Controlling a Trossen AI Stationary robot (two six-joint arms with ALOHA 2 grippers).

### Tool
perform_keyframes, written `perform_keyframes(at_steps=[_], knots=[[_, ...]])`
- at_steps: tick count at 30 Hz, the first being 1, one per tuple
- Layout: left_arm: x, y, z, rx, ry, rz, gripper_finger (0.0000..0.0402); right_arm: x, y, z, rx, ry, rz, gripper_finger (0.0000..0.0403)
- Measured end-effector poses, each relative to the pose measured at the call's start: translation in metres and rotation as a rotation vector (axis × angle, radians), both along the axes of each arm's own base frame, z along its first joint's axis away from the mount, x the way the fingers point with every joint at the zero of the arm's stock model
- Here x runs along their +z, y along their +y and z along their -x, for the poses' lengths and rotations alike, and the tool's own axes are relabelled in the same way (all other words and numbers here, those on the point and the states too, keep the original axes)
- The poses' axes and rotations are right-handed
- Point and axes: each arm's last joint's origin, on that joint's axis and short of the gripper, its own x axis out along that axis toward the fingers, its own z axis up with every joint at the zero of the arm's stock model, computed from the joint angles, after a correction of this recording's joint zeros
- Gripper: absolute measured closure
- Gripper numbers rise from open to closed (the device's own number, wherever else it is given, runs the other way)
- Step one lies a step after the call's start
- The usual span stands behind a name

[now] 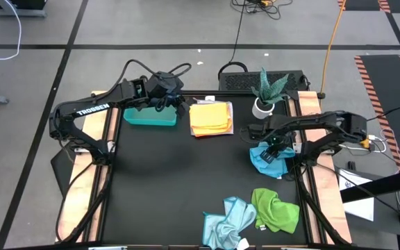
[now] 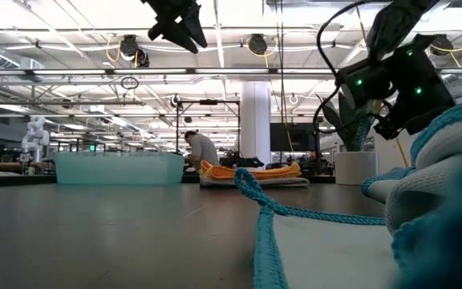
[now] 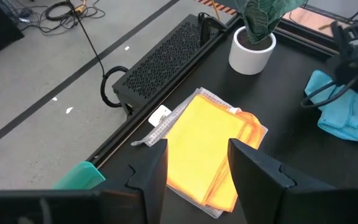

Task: Fold microfiber towels
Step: Fold the blue microfiber towel

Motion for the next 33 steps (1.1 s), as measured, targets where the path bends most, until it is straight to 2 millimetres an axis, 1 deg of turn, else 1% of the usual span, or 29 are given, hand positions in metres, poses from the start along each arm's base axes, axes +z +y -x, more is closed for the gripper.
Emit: perform_keyframes(at_steps=[3, 5, 7, 10, 11, 15, 18, 21, 24, 27, 29, 30, 31, 33], knots=[[0.000, 0.000, 0.000, 0.000, 0.000, 0.000, 0.0231, -0.007, -0.003, -0.002, 0.021, 0.043, 0.001, 0.0274], [0.000, 0.000, 0.000, 0.000, 0.000, 0.000, 0.0231, -0.010, -0.004, -0.003, 0.042, 0.067, 0.015, 0.0293], [0.000, 0.000, 0.000, 0.000, 0.000, 0.000, 0.0231, -0.012, -0.004, -0.004, 0.055, 0.067, 0.017, 0.0323], [0.000, 0.000, 0.000, 0.000, 0.000, 0.000, 0.0231, -0.012, -0.005, -0.007, 0.053, 0.025, 0.031, 0.0382], [0.000, 0.000, 0.000, 0.000, 0.000, 0.000, 0.0231, -0.010, -0.005, -0.008, 0.049, 0.004, 0.037, 0.0392], [0.000, 0.000, 0.000, 0.000, 0.001, 0.001, 0.0231, 0.004, -0.005, -0.016, 0.031, -0.092, 0.078, 0.0399], [-0.001, 0.000, 0.001, 0.001, 0.012, 0.005, 0.0231, 0.026, -0.001, -0.027, 0.019, -0.212, 0.096, 0.0400], [-0.002, -0.001, 0.001, 0.006, 0.015, 0.013, 0.0231, 0.055, 0.003, -0.043, 0.029, -0.432, 0.114, 0.0401], [-0.002, -0.001, 0.002, 0.009, 0.023, 0.019, 0.0231, 0.089, 0.008, -0.061, 0.040, -0.748, 0.134, 0.0402], [-0.002, -0.001, 0.002, 0.016, 0.018, 0.026, 0.0231, 0.128, 0.014, -0.075, 0.137, -1.167, 0.135, 0.0402], [-0.002, -0.001, 0.002, 0.017, 0.018, 0.027, 0.0231, 0.154, 0.019, -0.079, 0.224, -1.444, 0.147, 0.0402], [-0.002, -0.001, 0.002, 0.018, 0.017, 0.028, 0.0231, 0.165, 0.020, -0.077, 0.242, -1.544, 0.180, 0.0402], [-0.002, -0.001, 0.002, 0.020, 0.016, 0.030, 0.0231, 0.173, 0.020, -0.075, 0.234, -1.600, 0.243, 0.0402], [-0.002, -0.001, 0.002, 0.020, 0.016, 0.031, 0.0231, 0.183, 0.018, -0.066, 0.191, -1.607, 0.451, 0.0402]])
